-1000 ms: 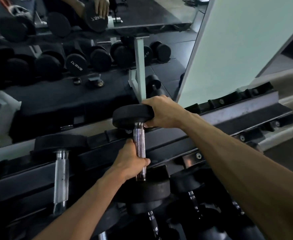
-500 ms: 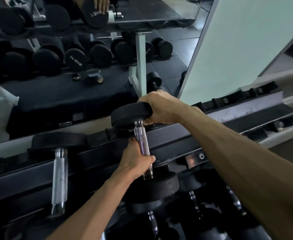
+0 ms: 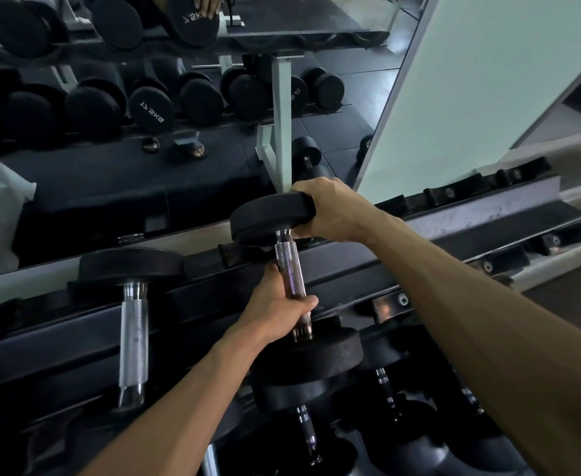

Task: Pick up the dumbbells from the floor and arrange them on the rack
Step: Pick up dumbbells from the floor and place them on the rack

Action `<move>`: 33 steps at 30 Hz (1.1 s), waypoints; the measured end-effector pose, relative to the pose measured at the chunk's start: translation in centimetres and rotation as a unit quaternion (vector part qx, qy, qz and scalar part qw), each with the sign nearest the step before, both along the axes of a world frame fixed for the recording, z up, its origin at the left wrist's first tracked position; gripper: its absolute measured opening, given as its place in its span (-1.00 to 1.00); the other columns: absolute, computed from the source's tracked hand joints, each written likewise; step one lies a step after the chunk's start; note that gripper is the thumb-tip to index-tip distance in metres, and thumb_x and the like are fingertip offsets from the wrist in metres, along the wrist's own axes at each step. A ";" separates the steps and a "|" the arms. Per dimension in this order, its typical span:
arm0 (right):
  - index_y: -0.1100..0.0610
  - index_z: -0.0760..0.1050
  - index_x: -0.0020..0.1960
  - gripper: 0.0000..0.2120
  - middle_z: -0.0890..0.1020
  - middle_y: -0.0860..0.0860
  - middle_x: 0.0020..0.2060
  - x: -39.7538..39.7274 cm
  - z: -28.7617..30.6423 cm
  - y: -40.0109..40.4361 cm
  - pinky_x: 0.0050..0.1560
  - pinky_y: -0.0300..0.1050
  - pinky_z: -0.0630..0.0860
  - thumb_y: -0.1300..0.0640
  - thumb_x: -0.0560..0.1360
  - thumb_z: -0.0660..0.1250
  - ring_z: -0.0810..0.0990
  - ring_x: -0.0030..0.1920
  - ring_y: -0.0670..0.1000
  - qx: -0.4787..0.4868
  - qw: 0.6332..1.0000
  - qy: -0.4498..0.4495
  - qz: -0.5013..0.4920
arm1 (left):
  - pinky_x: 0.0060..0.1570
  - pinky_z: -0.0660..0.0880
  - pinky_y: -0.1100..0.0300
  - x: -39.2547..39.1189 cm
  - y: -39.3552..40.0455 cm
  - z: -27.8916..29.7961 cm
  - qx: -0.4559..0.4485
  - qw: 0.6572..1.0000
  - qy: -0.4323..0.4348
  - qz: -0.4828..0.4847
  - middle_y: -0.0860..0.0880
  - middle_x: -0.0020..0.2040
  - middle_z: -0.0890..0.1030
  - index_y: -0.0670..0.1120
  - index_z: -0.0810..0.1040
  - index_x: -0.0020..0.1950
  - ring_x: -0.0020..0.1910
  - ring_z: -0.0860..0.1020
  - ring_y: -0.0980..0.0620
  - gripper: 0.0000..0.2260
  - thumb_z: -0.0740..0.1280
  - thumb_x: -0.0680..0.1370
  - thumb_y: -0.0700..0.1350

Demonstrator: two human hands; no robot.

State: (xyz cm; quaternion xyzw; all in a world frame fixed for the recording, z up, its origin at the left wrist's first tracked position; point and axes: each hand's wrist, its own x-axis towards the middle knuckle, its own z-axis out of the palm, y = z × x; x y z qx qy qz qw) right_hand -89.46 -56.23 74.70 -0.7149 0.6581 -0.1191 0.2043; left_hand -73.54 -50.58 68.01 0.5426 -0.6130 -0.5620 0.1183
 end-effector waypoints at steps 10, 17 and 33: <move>-0.02 0.47 0.18 -0.48 0.60 -0.07 -0.03 -0.1 1.0 2.5 0.05 -0.02 0.50 -0.06 0.28 0.53 0.55 -0.01 0.01 0.003 0.999 0.002 -0.051 | 0.03 0.31 0.32 1.9 1.3 2.4 -0.179 0.979 -0.090 -0.027 -0.04 0.25 0.49 -0.06 0.30 0.42 0.16 0.48 0.05 -0.45 0.38 0.49 0.04; 0.05 0.37 0.40 -0.36 0.53 0.05 0.26 1.0 4.0 10.0 0.23 -0.01 0.43 -0.08 0.40 0.49 0.50 0.23 0.08 -0.026 0.991 0.034 -0.128 | 0.19 0.36 0.18 3.5 5.7 6.4 -0.316 0.932 -0.100 -0.148 -0.10 0.35 0.38 -0.04 0.22 0.47 0.31 0.38 -0.02 -0.41 0.33 0.52 0.10; 0.08 0.27 0.48 -0.26 0.48 0.08 0.29 -2.9 5.5 41.5 0.28 0.02 0.39 -0.12 0.41 0.47 0.41 0.33 0.13 -0.002 0.926 0.092 -0.367 | 0.39 0.18 0.09 -1.6 25.9 8.7 -0.419 0.824 -0.033 -0.381 -0.09 0.39 0.35 -0.06 0.28 0.42 0.45 0.21 -0.05 -0.43 0.31 0.50 0.15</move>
